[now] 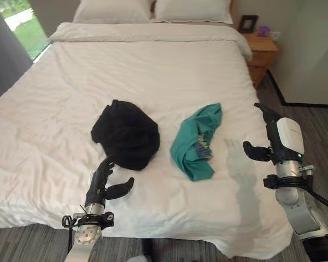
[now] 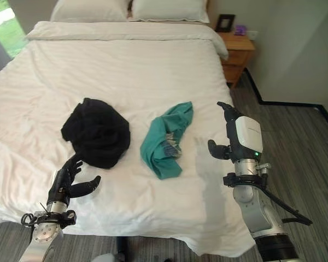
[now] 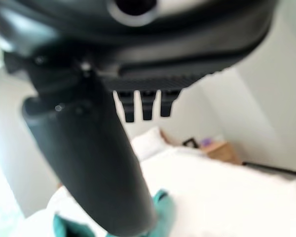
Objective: Pick up bed clothes into laundry basket.
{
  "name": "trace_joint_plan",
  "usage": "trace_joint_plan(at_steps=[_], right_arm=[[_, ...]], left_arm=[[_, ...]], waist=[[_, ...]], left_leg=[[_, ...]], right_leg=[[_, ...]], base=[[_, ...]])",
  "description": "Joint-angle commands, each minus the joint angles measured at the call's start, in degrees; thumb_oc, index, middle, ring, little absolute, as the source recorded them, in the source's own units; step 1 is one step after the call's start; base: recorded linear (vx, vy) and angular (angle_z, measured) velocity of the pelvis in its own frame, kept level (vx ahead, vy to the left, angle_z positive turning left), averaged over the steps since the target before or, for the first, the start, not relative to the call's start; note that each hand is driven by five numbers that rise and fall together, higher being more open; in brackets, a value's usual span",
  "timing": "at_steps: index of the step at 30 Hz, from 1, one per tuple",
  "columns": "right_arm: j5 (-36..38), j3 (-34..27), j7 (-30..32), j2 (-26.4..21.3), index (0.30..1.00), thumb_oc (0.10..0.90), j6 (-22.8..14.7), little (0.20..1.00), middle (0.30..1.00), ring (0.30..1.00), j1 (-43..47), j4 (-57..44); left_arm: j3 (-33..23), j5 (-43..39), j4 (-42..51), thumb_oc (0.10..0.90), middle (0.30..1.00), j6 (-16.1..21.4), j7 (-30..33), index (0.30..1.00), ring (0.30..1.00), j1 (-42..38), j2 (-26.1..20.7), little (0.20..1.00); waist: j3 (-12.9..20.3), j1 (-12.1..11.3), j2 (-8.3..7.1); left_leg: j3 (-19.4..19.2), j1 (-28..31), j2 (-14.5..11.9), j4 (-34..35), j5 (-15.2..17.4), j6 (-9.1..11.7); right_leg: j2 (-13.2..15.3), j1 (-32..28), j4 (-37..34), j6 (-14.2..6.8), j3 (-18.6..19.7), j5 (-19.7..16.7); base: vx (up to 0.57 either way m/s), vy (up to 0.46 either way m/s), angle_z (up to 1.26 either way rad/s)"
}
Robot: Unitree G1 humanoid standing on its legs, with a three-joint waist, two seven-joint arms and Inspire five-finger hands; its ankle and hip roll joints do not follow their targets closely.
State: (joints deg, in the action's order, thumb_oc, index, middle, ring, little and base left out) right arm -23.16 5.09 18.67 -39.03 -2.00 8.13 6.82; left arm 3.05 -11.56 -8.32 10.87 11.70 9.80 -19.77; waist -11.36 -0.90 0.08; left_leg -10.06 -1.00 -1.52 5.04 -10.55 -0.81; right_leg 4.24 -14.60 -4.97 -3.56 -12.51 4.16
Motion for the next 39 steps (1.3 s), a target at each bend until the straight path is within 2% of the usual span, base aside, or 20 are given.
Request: trace_joint_plan(at_steps=[1, 7, 15, 16, 17, 19, 23, 26, 27, 28, 29, 30, 31, 32, 34, 35, 36, 37, 38, 39], right_arm=[[2.90, 1.60, 0.18, -2.18, 0.900, 0.800, -1.05, 0.900, 0.900, 0.900, 9.07, 2.81], [5.76, 9.06, -1.52, -1.25, 0.900, 0.800, 0.18, 0.900, 0.900, 0.900, 16.90, 14.00], [16.29, 15.66, -3.68, 7.19, 0.900, 0.800, 1.00, 0.900, 0.900, 0.900, 28.54, 42.56], [17.21, 15.85, -3.88, 8.17, 0.625, 0.616, 1.04, 0.625, 0.625, 0.625, 29.59, 46.15], [17.27, 15.92, -3.85, 8.22, 0.300, 0.400, 0.87, 0.300, 0.300, 0.300, 29.83, 46.45], [18.95, 15.56, -4.72, 7.60, 0.300, 0.400, 1.26, 0.300, 0.300, 0.300, 33.05, 51.75], [19.30, 15.32, -5.43, 5.87, 0.300, 0.400, 1.54, 0.300, 0.300, 0.300, 33.29, 51.16], [19.40, 15.58, -5.60, 3.69, 0.300, 0.400, 1.17, 0.300, 0.300, 0.300, 32.33, 47.31], [19.18, 15.03, -5.75, -0.26, 0.300, 0.400, 0.51, 0.300, 0.300, 0.300, 30.84, 43.39], [19.16, 14.89, -5.77, -0.33, 0.300, 0.400, 0.56, 0.300, 0.300, 0.300, 30.78, 43.29], [19.64, 12.22, -5.35, -4.87, 0.300, 0.400, -0.76, 0.300, 0.300, 0.300, 27.12, 36.52], [19.61, 11.99, -5.38, -4.96, 0.300, 0.400, -0.68, 0.300, 0.300, 0.300, 26.91, 36.34], [21.76, 7.52, -5.01, -9.51, 0.300, 0.400, -2.20, 0.300, 0.300, 0.300, 22.61, 30.35], [21.74, 7.14, -5.06, -9.61, 0.300, 0.400, -2.11, 0.300, 0.300, 0.300, 22.30, 30.12], [24.40, 0.10, -4.07, -13.28, 0.300, 0.400, -3.96, 0.300, 0.300, 0.300, 16.11, 23.77], [25.34, -2.38, -3.63, -13.71, 0.300, 0.400, -4.24, 0.300, 0.300, 0.300, 14.10, 22.61], [25.32, -2.79, -3.66, -13.72, 0.300, 0.400, -4.19, 0.300, 0.300, 0.300, 13.77, 22.43], [26.59, -8.08, -3.13, -14.49, 0.300, 0.400, -4.28, 0.300, 0.300, 0.300, 9.39, 19.84], [26.56, -8.58, -3.17, -14.45, 0.300, 0.400, -4.20, 0.300, 0.300, 0.300, 8.95, 19.58], [27.54, -13.29, -2.33, -14.64, 0.300, 0.400, -4.12, 0.300, 0.300, 0.300, 4.92, 19.37]], left_arm=[[-3.03, -2.64, 4.27, 0.800, 0.900, 4.63, -1.30, 0.900, 0.900, -1.74, -2.86, 0.900], [-2.13, -4.24, 2.83, 0.800, 0.900, 4.39, -2.07, 0.900, 0.900, -2.36, -3.90, 0.900], [-1.40, -7.36, 1.78, 0.800, 0.900, 4.99, -3.66, 0.900, 0.900, -3.52, -6.24, 0.900], [-1.17, -7.69, 1.39, 0.800, 0.900, 5.14, -3.73, 0.900, 0.900, -3.99, -6.44, 0.900], [-1.21, -7.71, 1.33, 0.800, 0.900, 5.17, -3.73, 0.900, 0.900, -4.08, -6.45, 0.900], [-0.93, -9.04, 0.07, 0.800, 0.900, 5.63, -3.99, 0.900, 0.900, -5.43, -7.13, 0.900], [-1.34, -9.67, -2.47, 0.800, 0.900, 5.83, -3.39, 0.900, 0.900, -6.99, -7.45, 0.900], [-2.58, -6.62, -2.36, 0.800, 0.900, 5.91, -1.38, 0.900, 0.900, -10.80, -10.86, 0.900], [-4.25, -3.29, -0.52, 0.800, 0.900, 6.34, 0.51, 0.900, 0.900, -15.45, -15.23, 0.900], [-4.17, -3.27, -0.53, 0.800, 0.900, 6.31, 0.54, 0.900, 0.900, -15.58, -15.23, 0.900], [-5.38, 0.03, 1.11, 0.800, 0.900, 6.68, 2.85, 0.900, 0.900, -19.87, -17.90, 0.900], [-5.22, 0.05, 1.08, 0.800, 0.900, 6.68, 2.89, 0.900, 0.900, -20.02, -17.90, 0.900], [-4.96, 3.18, 1.52, 0.800, 0.900, 6.42, 5.68, 0.900, 0.900, -25.75, -20.16, 0.900], [-4.69, 3.21, 1.42, 0.800, 0.900, 6.44, 5.74, 0.900, 0.900, -26.02, -20.15, 0.900], [-2.69, 8.02, 0.05, 0.800, 0.900, 4.65, 8.97, 0.900, 0.900, -33.93, -21.76, 0.900], [-1.62, 9.08, -0.71, 0.800, 0.900, 3.82, 9.40, 0.900, 0.900, -36.57, -21.89, 0.900], [-1.34, 9.10, -0.81, 0.800, 0.900, 3.84, 9.45, 0.900, 0.900, -36.86, -21.88, 0.900], [-0.10, 10.51, -3.12, 0.800, 0.900, 2.04, 9.57, 0.900, 0.900, -41.05, -22.23, 0.900], [0.21, 10.51, -3.25, 0.800, 0.900, 2.07, 9.60, 0.900, 0.900, -41.38, -22.19, 0.900], [2.58, 11.71, -7.73, 0.800, 0.900, -0.07, 8.31, 0.900, 0.900, -45.52, -22.86, 0.900]], waist=[[4.16, -1.80, -1.90], [4.45, -3.75, -2.50], [3.09, -7.86, -2.18], [2.56, -8.51, -1.96], [2.65, -8.42, -2.00], [2.15, -9.61, -1.66], [2.37, -9.63, -1.14], [2.45, -8.88, -1.18], [2.58, -7.67, -1.50], [2.57, -7.74, -1.48], [2.94, -5.95, -1.68], [3.00, -6.08, -1.66], [3.81, -3.50, -1.86], [3.83, -3.73, -1.86], [5.08, -0.15, -2.07], [5.54, 0.87, -2.09], [5.56, 0.63, -2.14], [6.38, 3.24, -1.87], [6.41, 2.99, -1.93], [6.87, 5.11, -1.61]], left_leg=[[-0.28, 5.99, -5.16, -0.04, 7.86, 5.39], [-0.24, 5.32, -4.94, -0.04, 7.86, 5.46], [1.57, 2.05, -4.49, -0.04, 6.90, 5.83], [1.82, 0.99, -4.44, -0.04, 6.56, 6.02], [1.89, 0.79, -4.44, -0.04, 6.52, 6.02], [3.19, -2.26, -4.37, -0.04, 5.87, 7.23], [4.20, -3.68, -4.49, -0.04, 5.34, 7.97], [4.30, -3.15, -4.68, -0.04, 5.43, 8.01], [3.73, -2.00, -4.84, -0.04, 5.94, 7.96], [3.76, -2.16, -4.84, -0.04, 5.75, 7.91], [2.93, -0.90, -5.07, -0.04, 6.50, 7.79], [2.94, -1.11, -5.08, -0.04, 6.30, 7.73], [1.78, 0.19, -5.39, -0.04, 7.18, 7.43], [1.76, 0.00, -5.39, -0.04, 6.98, 7.37], [-0.70, 2.09, -5.79, -0.04, 8.46, 6.90], [-1.38, 2.59, -5.90, -0.04, 8.85, 6.76], [-1.42, 2.39, -5.90, -0.04, 8.62, 6.71], [-2.82, 3.24, -5.99, -0.04, 9.43, 6.60], [-2.85, 3.01, -5.99, -0.04, 9.18, 6.55], [-4.27, 3.39, -6.08, -0.04, 9.57, 6.38]], right_leg=[[1.59, 5.48, -0.03, -1.88, 0.40, -1.89], [2.08, 5.56, -0.03, -2.31, -0.72, -1.91], [2.33, 7.26, -0.03, -2.65, -2.51, -2.00], [2.28, 8.07, -0.03, -2.63, -2.93, -2.04], [2.27, 8.25, -0.03, -2.62, -2.99, -2.05], [2.26, 10.13, -0.03, -2.47, -4.98, -1.60], [2.13, 10.38, -0.03, -2.51, -6.71, -0.96], [1.98, 9.64, -0.03, -2.64, -6.73, -0.81], [1.86, 8.84, -0.03, -2.82, -6.12, -0.73], [1.85, 8.99, -0.03, -2.81, -6.14, -0.91], [1.93, 8.58, -0.03, -3.16, -5.25, -1.02], [1.92, 8.79, -0.03, -3.15, -5.25, -1.21], [2.04, 8.85, -0.03, -3.69, -3.98, -1.55], [2.04, 9.05, -0.03, -3.67, -3.95, -1.75], [2.23, 9.21, -0.03, -4.52, -1.76, -2.46], [2.33, 9.39, -0.03, -4.77, -1.14, -2.77], [2.33, 9.61, -0.03, -4.74, -1.09, -2.99], [2.50, 9.91, -0.03, -5.30, -0.05, -3.34], [2.50, 10.15, -0.03, -5.26, -0.01, -3.57], [2.69, 10.98, -0.03, -5.73, 1.06, -4.21]], base=[[0.03, -0.010, 0.06], [0.04, -0.012, 0.10], [0.04, -0.032, 0.10], [0.00, -0.027, 0.12], [-0.03, -0.033, 0.24], [-0.03, -0.057, 0.25], [0.03, -0.039, 0.34], [0.02, -0.013, 0.21], [-0.02, 0.013, -0.06], [0.01, 0.030, 0.07], [0.01, 0.026, 0.05], [0.05, 0.065, 0.08], [0.01, 0.048, -0.07], [0.04, 0.069, -0.10], [0.07, 0.070, -0.41], [0.05, 0.054, -0.46], [0.05, 0.056, -0.48], [0.02, 0.041, -0.60], [0.06, 0.073, -0.66], [0.04, 0.053, -0.53]])
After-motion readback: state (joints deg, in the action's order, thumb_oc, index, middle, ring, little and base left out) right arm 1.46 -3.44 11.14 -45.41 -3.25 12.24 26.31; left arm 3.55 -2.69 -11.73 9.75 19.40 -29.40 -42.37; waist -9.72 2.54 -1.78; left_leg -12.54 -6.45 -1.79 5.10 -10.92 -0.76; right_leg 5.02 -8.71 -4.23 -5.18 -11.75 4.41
